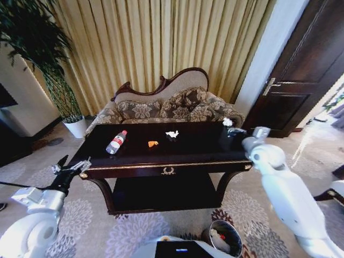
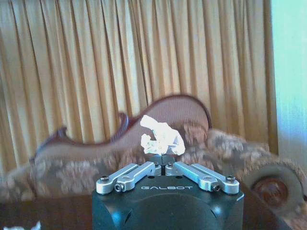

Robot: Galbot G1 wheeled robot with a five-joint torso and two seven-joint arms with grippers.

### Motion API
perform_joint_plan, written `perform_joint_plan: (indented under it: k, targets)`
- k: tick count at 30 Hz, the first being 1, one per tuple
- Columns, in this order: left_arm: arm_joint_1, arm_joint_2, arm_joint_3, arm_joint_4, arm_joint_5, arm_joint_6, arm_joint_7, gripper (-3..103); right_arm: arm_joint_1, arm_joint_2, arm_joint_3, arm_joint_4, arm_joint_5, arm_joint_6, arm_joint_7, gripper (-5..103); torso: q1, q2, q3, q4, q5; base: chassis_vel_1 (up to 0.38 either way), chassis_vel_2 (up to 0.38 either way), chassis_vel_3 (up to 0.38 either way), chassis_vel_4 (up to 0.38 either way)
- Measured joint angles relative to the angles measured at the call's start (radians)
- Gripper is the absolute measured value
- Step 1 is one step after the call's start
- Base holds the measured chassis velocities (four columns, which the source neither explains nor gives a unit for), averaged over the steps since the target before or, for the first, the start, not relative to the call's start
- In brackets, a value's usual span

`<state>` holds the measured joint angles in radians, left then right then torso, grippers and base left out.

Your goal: Move to the front of the table and place the trash on the table into the trash bin.

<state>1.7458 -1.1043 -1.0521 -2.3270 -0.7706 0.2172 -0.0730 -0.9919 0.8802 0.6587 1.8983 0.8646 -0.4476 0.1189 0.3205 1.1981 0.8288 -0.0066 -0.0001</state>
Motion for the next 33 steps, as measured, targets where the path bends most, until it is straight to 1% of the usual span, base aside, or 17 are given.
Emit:
perform_joint_plan:
  k: [1,2,3,4,11,20,33]
  targets:
    - [-0.001,0.002,0.001,0.000,0.000,0.000,0.001,100,-0.013,0.002,0.011,0.014,0.008,0.018,0.000,0,0.000,0.000,0.000,-0.0001,0.0001,0.000,0.000,0.000,0.000]
    - [-0.001,0.002,0.001,0.000,0.000,0.000,0.001,100,-0.013,0.002,0.011,0.014,0.008,0.018,0.000,0,0.000,0.000,0.000,-0.0001,0.0001,0.000,0.000,0.000,0.000]
    - [-0.001,0.003,0.002,0.001,-0.001,-0.001,0.003,100,-0.033,0.007,0.022,0.035,0.015,0.037,0.000,0,0.000,0.000,0.000,0.0002,0.0000,0.000,0.000,0.000,0.000]
    - [0.000,0.004,0.002,0.002,-0.001,-0.003,0.005,100,-0.046,0.010,0.027,0.046,0.016,0.040,0.000,0,0.000,0.000,0.000,0.0003,0.0002,0.000,0.000,0.000,0.000]
    - [0.000,0.015,-0.004,0.007,-0.022,-0.009,0.012,100,-0.116,0.026,0.050,0.102,0.000,0.040,0.000,0,0.000,0.000,0.000,0.0001,0.0001,0.000,0.000,0.000,0.000]
    - [-0.002,0.027,-0.008,0.015,-0.027,-0.014,0.014,100,-0.142,0.038,0.053,0.126,-0.022,0.034,0.000,0,0.000,0.000,0.000,0.0001,0.0000,0.023,-0.014,-0.011,0.021]
    - [-0.001,0.028,-0.012,0.020,-0.027,-0.017,0.016,100,-0.157,0.058,0.048,0.128,-0.044,0.032,0.000,0,0.000,0.000,0.000,0.0002,0.0000,0.167,-0.174,-0.171,0.173]
